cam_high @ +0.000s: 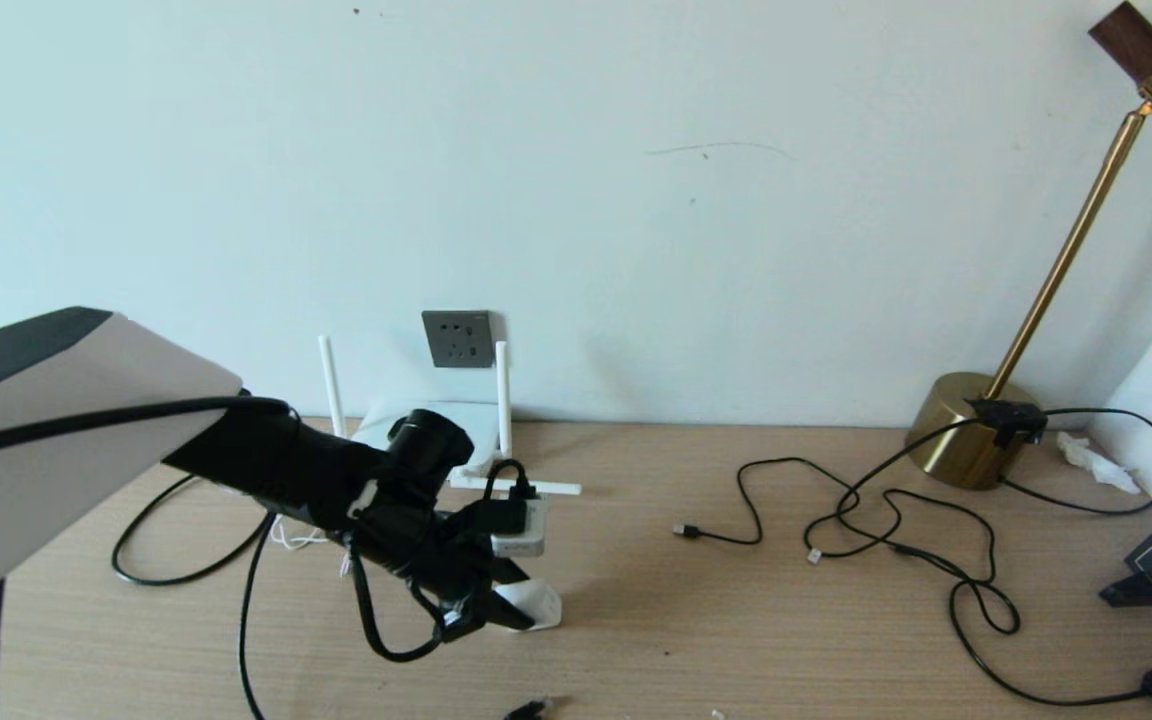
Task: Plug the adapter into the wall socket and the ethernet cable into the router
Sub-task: Pick up plug, then align plug and socket
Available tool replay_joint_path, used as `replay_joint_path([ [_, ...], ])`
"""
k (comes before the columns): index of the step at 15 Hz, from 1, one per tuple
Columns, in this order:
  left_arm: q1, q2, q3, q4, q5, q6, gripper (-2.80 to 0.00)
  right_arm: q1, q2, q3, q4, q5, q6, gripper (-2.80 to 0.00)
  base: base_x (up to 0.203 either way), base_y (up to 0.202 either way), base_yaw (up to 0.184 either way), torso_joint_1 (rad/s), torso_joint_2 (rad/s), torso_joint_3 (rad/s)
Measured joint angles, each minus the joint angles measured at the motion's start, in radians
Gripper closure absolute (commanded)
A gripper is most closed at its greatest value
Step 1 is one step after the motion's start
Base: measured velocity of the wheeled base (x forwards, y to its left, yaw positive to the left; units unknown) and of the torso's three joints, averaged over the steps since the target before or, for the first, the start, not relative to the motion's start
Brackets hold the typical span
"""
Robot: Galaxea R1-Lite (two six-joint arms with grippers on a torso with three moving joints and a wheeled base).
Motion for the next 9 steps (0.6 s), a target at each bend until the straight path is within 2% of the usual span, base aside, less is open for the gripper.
replay_joint_path([
  [2, 0.054, -0.037, 0.017, 0.007, -0.054, -0.017, 0.0, 0.0, 0.0, 0.0, 0.0, 0.0, 0.0, 0.0, 0.0, 0.0, 0.0, 0.0, 0.0, 0.0],
  [4, 0.151, -0.097, 0.041, 0.008, -0.121, -0.068, 0.0, 0.0, 0.0, 0.0, 0.0, 0.0, 0.0, 0.0, 0.0, 0.0, 0.0, 0.0, 0.0, 0.0],
  [7, 0.327, -0.182, 0.083, -0.003, -0.188, -0.117, 0.0, 0.0, 0.0, 0.0, 0.0, 0.0, 0.0, 0.0, 0.0, 0.0, 0.0, 0.0, 0.0, 0.0],
  [9, 0.478, -0.231, 0.102, -0.033, -0.212, -0.137, 0.0, 0.0, 0.0, 0.0, 0.0, 0.0, 0.0, 0.0, 0.0, 0.0, 0.0, 0.0, 0.0, 0.0],
])
